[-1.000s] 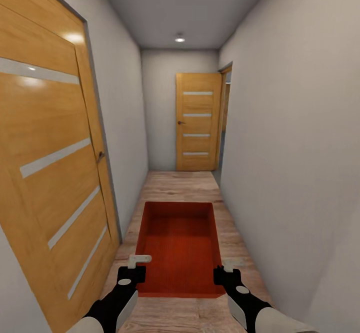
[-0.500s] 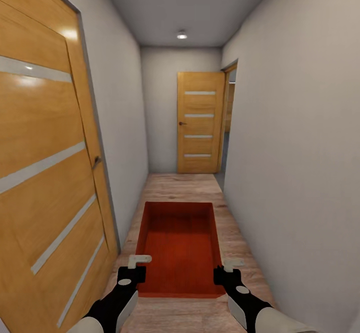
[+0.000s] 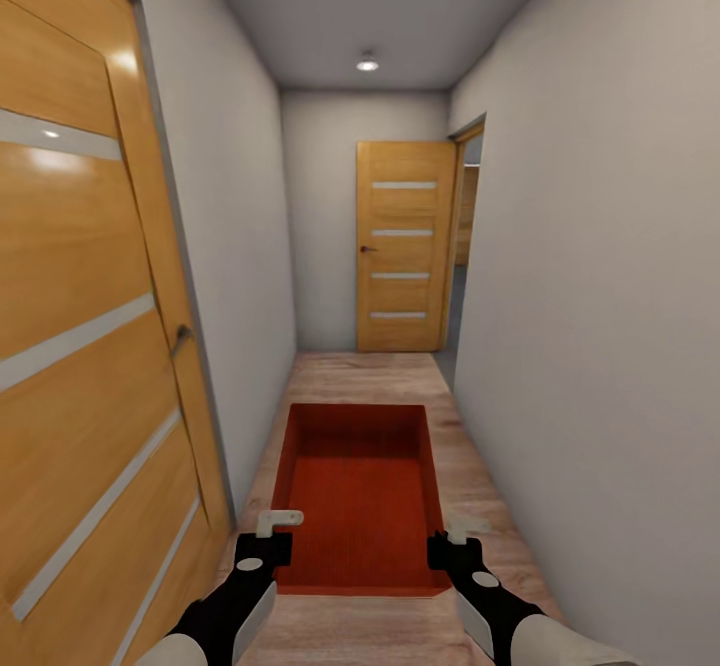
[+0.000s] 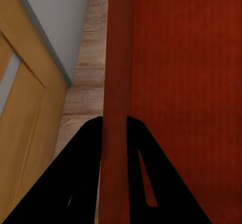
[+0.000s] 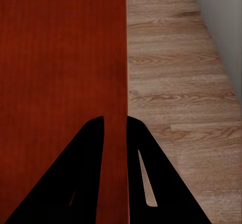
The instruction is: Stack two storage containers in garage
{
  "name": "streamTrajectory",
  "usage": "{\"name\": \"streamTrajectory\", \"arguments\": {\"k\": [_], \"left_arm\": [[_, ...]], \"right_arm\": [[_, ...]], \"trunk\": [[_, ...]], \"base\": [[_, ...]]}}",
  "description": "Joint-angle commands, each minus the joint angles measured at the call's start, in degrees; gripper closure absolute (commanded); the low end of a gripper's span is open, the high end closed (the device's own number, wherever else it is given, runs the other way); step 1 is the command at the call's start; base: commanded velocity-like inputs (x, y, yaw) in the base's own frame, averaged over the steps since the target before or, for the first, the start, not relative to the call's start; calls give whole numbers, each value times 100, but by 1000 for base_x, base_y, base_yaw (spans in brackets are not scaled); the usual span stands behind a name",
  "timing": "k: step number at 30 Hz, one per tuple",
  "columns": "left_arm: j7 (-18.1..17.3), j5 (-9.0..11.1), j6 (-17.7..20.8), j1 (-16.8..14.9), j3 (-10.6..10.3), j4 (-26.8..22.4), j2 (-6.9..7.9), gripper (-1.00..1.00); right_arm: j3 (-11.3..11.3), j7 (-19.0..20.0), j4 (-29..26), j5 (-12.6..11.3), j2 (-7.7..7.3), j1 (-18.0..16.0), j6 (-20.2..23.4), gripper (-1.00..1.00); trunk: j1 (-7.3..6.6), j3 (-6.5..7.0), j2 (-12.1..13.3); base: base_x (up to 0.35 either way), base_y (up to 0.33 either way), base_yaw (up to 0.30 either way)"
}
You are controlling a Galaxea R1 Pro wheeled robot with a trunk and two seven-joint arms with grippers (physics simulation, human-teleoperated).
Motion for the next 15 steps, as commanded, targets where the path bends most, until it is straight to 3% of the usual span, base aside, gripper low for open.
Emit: {"name": "streamTrajectory", "arguments": {"k": [1, 15], "left_arm": [[77, 267, 35, -9, 157, -18, 11, 100], [78, 267, 35, -9, 157, 6, 5, 100]], "right_arm": [[-55, 12, -10, -17, -46, -4, -18, 100], [-55, 12, -10, -17, -47, -4, -18, 100]], "trunk": [[5, -9, -7], [5, -9, -7]], "base": [[323, 3, 0], [323, 0, 0]]}}
